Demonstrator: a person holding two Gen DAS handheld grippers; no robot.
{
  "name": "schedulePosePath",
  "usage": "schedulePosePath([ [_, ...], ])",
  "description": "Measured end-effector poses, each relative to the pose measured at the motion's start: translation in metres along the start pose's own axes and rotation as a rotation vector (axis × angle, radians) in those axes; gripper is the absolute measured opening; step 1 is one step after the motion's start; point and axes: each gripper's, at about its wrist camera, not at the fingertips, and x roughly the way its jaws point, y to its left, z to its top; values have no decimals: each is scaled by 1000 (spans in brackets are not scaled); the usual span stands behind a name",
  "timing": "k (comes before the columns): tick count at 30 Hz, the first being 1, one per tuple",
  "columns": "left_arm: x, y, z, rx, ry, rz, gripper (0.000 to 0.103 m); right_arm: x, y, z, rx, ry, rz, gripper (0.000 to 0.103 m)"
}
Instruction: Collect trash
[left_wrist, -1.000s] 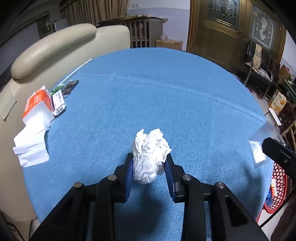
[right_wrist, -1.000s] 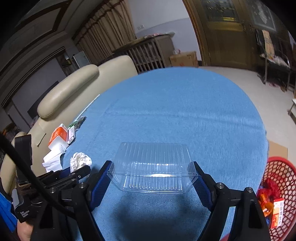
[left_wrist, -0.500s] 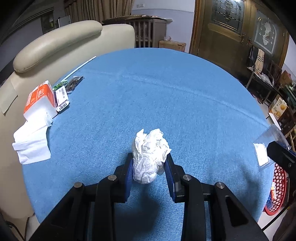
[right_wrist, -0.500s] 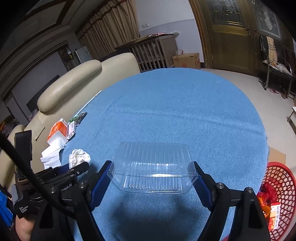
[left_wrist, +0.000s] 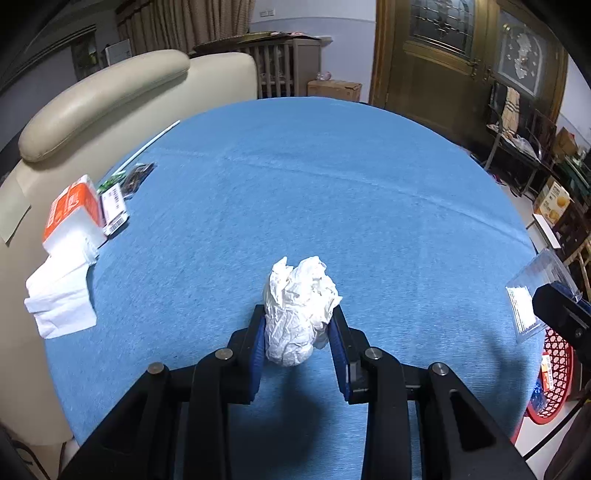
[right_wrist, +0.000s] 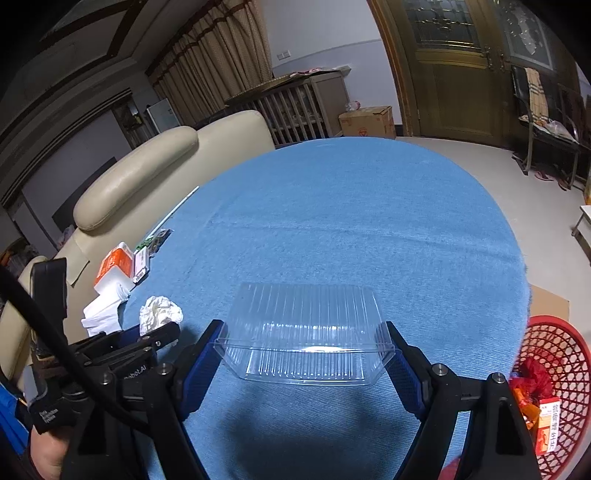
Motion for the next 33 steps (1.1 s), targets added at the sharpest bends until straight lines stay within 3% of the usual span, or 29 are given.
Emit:
schedulePosePath([
  [5, 3, -29, 6, 69, 6, -33, 34, -20, -32, -10, 59, -27, -48, 84],
  [18, -1, -108, 10, 210, 2, -134, 34, -84, -180, -63, 319, -40, -310, 84],
  [33, -20, -185, 1, 378, -12, -234, 34, -92, -214, -74, 354, -17, -376, 86],
])
